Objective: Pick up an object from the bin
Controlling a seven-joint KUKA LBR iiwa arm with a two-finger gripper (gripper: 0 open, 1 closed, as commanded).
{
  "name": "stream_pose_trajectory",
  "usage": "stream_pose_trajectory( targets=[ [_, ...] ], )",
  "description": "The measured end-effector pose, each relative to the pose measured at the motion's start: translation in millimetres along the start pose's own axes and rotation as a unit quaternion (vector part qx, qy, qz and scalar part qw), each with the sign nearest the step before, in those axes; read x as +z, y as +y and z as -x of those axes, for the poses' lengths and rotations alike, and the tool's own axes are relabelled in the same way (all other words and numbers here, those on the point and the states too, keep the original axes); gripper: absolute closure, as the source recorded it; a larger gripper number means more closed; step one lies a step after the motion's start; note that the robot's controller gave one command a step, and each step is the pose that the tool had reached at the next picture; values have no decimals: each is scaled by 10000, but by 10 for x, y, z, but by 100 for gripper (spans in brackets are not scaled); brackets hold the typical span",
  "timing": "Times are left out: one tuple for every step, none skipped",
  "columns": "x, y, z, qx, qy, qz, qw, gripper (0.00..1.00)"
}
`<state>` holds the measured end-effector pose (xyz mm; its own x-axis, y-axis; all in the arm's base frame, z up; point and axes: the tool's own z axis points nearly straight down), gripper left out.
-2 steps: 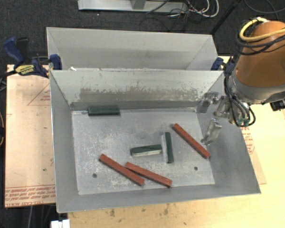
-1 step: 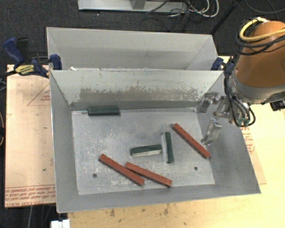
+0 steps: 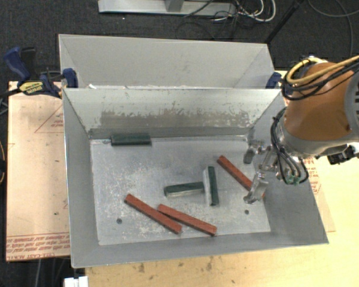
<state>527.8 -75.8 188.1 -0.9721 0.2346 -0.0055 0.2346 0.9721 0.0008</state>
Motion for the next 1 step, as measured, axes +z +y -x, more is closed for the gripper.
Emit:
stream_pose_trajectory(
  targets=[
    [377,-368,294,86,12,3,10000,0]
  ],
)
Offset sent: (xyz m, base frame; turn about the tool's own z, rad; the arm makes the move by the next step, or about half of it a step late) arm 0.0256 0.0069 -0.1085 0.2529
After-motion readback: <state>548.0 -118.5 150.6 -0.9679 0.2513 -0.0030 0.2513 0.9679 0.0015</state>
